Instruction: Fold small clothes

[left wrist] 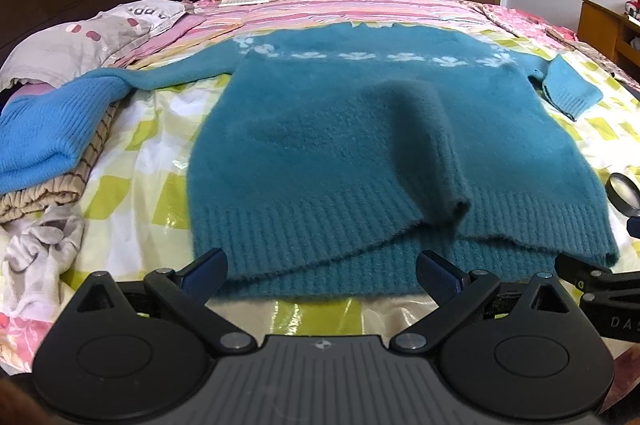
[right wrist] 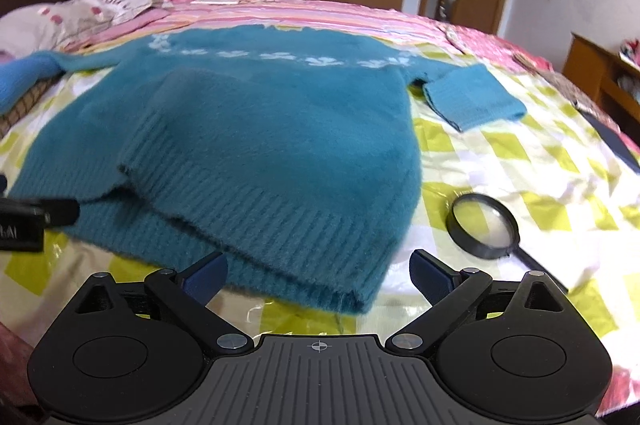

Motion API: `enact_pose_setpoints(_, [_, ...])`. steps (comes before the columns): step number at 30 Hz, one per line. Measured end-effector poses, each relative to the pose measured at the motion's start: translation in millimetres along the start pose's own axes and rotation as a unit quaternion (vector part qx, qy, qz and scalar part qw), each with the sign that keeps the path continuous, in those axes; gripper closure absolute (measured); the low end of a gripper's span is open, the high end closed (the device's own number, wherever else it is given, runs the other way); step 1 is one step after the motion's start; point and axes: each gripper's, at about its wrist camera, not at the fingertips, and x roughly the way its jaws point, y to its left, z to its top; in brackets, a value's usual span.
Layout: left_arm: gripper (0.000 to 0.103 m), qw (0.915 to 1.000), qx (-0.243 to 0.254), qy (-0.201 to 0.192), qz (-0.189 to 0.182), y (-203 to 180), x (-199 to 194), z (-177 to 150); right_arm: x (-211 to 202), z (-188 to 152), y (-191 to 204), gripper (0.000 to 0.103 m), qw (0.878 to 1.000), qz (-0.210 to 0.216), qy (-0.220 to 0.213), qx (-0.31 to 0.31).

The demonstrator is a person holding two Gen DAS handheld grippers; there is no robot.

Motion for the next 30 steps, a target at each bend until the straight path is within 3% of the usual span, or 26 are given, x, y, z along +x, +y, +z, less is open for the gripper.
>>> enact_pose_setpoints(7, [0.000, 0.9999, 0.004, 0.009, 0.003, -5.4, 6.9, -0.1, 16.0, -6.0, -4.7, 0.017, 1.000, 0.014, 0.003, -0.017])
enact_pose_setpoints(12, [0.000, 0.9999, 0.012, 0.007, 0.003, -6.3, 7.6, 0.9, 13.8, -4.3, -10.0, 0.042, 1.000, 0.009, -0.010, -0.015])
enact_pose_setpoints(15, [0.000, 1.0000, 0.003, 0.006, -0.003, -2.6, 5.4, 1.5, 9.3, -2.7, -14.4, 0.049, 1.000, 0.003, -0.017, -0.005])
enact_pose_setpoints(22, [0.000, 0.9999, 0.010, -0.010, -0.009, -1.7, -0.1, 2.5, 1.2, -0.7, -6.6, 0.051, 0.998, -0.020, -0.042, -0.051])
enact_pose_setpoints(27, [0.000, 0.9996, 0.021, -0.019, 0.001, -2.3, -4.5, 2.0, 11.2, 3.6, -16.4, 0.085, 0.999, -0.020, -0.026, -0.008])
enact_pose_setpoints(30, [0.000, 0.9995, 0.021, -0.024, 0.009, 3.0, -8.0, 3.4, -2.3, 7.2, -39.6, 0.093, 0.998, -0.021, -0.031, 0.048])
